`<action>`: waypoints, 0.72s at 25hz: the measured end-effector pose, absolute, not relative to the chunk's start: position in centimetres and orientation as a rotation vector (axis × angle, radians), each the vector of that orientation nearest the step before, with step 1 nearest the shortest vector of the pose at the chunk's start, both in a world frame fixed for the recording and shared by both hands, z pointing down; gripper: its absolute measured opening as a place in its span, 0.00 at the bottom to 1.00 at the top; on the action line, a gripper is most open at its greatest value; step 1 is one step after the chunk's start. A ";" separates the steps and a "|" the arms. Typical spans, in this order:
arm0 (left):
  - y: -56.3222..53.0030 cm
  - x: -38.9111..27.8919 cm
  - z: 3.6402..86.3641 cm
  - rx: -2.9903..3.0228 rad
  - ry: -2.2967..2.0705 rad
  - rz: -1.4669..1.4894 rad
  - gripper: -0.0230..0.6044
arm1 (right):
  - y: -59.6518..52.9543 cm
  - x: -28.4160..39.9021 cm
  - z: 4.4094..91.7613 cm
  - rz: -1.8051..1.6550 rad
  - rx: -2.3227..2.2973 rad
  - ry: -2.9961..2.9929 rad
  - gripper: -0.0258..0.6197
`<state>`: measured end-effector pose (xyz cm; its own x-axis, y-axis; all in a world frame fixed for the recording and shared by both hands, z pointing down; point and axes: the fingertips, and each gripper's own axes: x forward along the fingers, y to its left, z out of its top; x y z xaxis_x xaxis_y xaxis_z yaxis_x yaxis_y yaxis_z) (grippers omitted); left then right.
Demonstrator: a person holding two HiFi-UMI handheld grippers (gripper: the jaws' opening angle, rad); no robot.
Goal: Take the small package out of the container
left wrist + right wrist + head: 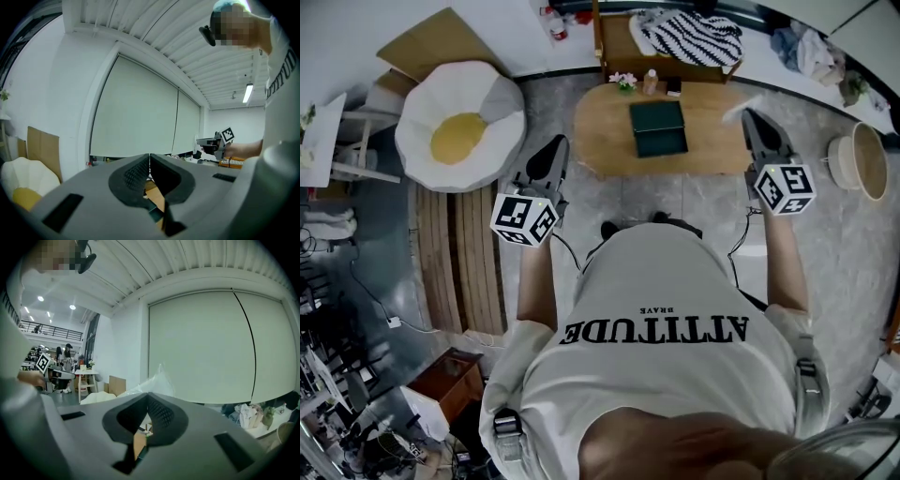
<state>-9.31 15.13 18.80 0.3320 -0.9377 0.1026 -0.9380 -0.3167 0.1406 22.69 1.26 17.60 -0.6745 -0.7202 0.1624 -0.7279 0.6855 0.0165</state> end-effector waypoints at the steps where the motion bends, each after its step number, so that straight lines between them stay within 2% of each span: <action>1: 15.0 -9.3 18.8 2.418 -1.718 0.003 0.07 | 1.2 22.8 17.5 0.075 1.189 -2.738 0.07; 18: 14.4 -9.1 19.2 2.423 -1.721 -0.031 0.07 | 1.2 23.9 17.3 0.054 1.203 -2.725 0.07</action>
<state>-9.13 14.41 19.19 0.3341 -0.9391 0.0805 -0.9355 -0.3200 0.1495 23.88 1.15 17.30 -0.6627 -0.7310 0.1624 -0.7369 0.6752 0.0324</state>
